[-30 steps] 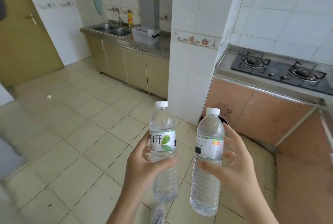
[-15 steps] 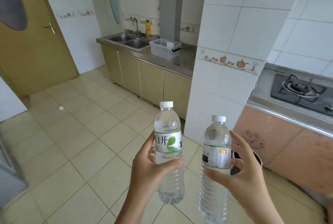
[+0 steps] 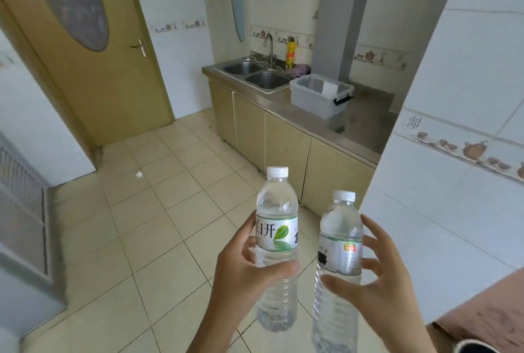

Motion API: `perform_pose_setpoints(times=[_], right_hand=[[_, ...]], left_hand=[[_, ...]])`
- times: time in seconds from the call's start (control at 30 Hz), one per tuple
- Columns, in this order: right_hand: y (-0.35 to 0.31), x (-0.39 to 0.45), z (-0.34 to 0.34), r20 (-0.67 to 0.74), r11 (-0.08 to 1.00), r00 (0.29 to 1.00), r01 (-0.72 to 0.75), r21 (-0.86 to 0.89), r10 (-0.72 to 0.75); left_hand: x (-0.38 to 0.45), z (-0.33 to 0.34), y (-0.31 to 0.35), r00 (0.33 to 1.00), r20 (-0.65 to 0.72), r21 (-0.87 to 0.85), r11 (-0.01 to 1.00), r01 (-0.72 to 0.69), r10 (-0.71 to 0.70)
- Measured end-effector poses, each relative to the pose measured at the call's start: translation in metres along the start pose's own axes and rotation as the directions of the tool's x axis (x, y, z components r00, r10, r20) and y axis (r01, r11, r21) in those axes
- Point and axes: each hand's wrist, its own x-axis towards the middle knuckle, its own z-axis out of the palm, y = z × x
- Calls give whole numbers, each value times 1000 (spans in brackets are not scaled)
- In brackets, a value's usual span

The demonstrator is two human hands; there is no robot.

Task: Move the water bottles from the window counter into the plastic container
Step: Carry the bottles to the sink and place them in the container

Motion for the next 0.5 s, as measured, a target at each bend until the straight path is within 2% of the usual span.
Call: perform_pose_setpoints(times=[0.3,0.5], right_hand=[[0,190,36,73,999,997,32,1,-32],[12,293,68,62,999,998,11,-30,-9]], left_hand=[[179,-2,6,992,-120,46,998,50,-44],[290,-7,-1,992,-113,24,998,58,-55]])
